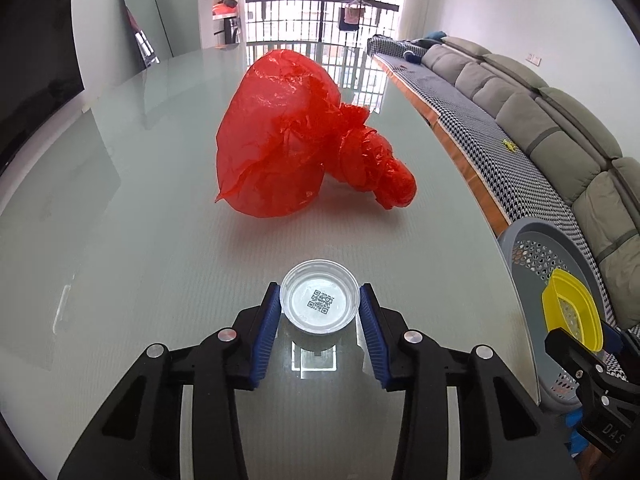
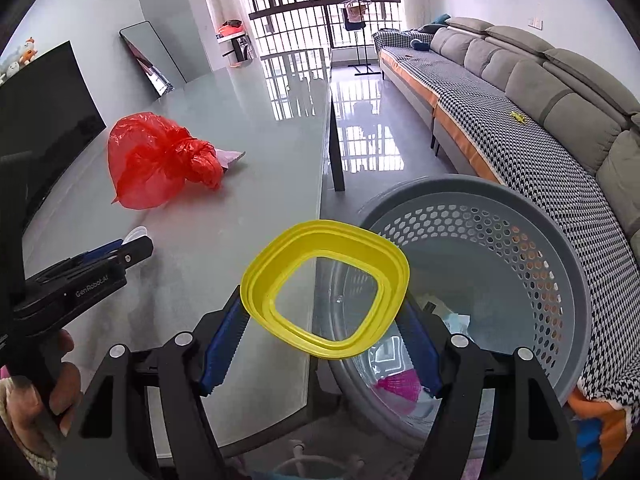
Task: Collect trash
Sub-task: 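Carry the yellow lid and white cap over the grey basket with both grippers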
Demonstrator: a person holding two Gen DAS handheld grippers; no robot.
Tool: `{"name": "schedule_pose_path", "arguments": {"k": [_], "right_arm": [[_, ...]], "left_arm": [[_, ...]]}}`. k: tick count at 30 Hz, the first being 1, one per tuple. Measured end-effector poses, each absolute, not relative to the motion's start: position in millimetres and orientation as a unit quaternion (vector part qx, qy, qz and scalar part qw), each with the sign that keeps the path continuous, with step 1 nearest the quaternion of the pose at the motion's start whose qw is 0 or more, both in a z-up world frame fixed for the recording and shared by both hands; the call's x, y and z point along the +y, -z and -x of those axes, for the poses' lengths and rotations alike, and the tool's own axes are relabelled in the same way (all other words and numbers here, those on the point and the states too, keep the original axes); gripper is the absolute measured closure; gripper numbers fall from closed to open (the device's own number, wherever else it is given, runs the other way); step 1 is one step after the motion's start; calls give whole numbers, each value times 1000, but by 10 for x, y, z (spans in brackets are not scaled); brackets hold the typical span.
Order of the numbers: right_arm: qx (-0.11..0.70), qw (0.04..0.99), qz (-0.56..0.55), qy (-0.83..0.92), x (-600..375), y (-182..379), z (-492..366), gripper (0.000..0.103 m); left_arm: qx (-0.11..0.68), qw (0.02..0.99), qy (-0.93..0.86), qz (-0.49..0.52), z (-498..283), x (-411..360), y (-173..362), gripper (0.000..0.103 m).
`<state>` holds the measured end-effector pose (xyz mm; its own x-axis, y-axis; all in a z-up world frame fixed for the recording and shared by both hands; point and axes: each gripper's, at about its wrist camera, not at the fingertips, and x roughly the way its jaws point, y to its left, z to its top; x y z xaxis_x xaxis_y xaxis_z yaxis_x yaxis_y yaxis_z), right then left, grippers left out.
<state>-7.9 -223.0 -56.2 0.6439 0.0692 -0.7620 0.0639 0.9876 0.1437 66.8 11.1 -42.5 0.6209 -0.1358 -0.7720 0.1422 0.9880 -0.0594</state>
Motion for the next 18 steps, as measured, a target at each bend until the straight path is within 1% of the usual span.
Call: {"name": "schedule_pose_path", "arguments": {"k": [8,18], "right_arm": [[409,910,-68,26,-2295,518,160,33],[389,914,-79,89,-2809,401,424,33]], "left_arm": [[401,909,111,-29,-466,-99,222,64],[396,897,191,-53,-330,-800,145,64]]}}
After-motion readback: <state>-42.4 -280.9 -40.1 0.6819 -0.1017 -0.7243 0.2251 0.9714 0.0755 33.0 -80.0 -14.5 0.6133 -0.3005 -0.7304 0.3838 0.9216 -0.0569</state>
